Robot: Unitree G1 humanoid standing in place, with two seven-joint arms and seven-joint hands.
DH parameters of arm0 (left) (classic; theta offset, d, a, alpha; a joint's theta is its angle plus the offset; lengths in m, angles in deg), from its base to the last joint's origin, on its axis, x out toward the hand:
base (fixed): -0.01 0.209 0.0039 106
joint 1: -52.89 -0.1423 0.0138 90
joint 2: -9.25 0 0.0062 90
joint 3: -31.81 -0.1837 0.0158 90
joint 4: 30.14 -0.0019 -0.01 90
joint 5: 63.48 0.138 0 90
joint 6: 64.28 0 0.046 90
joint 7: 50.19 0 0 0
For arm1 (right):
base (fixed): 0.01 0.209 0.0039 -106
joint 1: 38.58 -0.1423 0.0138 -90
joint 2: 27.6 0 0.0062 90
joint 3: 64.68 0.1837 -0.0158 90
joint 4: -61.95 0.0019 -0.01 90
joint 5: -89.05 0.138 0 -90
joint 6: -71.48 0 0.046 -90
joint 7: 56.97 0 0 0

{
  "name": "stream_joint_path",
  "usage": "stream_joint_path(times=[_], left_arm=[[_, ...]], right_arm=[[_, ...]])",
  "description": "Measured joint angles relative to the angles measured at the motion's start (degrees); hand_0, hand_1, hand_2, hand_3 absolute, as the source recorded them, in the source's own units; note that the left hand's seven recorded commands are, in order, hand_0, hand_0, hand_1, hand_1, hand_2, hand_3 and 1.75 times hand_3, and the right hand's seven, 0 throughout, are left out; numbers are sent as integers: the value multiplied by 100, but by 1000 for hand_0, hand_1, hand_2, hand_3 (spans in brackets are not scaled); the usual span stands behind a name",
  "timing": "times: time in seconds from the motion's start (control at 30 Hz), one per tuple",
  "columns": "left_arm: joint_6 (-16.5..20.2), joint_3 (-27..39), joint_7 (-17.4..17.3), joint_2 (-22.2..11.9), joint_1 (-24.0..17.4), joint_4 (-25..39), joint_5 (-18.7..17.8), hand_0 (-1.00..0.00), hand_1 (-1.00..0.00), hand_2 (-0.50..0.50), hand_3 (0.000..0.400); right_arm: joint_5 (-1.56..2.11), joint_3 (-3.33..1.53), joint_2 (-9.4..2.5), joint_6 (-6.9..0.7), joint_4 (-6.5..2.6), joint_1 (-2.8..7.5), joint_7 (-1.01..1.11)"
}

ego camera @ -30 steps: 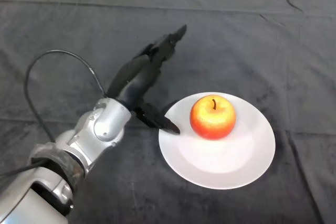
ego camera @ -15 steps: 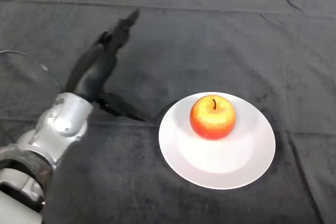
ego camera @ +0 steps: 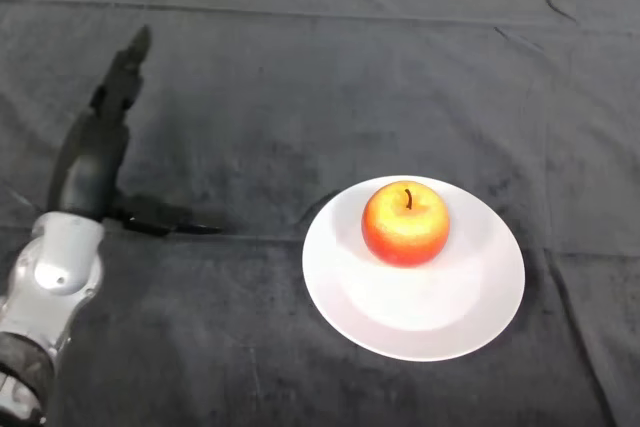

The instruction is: Move the apple to the plate

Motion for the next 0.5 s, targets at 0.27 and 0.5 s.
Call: stream_joint_path(times=[0.27,0.5], left_arm=[[2,671,-156,-152,-190,-45,-440,0,0,0,0],[41,1131,-362,-218,-258,-45,-840,0,0,0,0]], right_arm=[[-4,-1,0,-1,-3,3,0],[-4,-2,-2,-1,-3,3,0]])
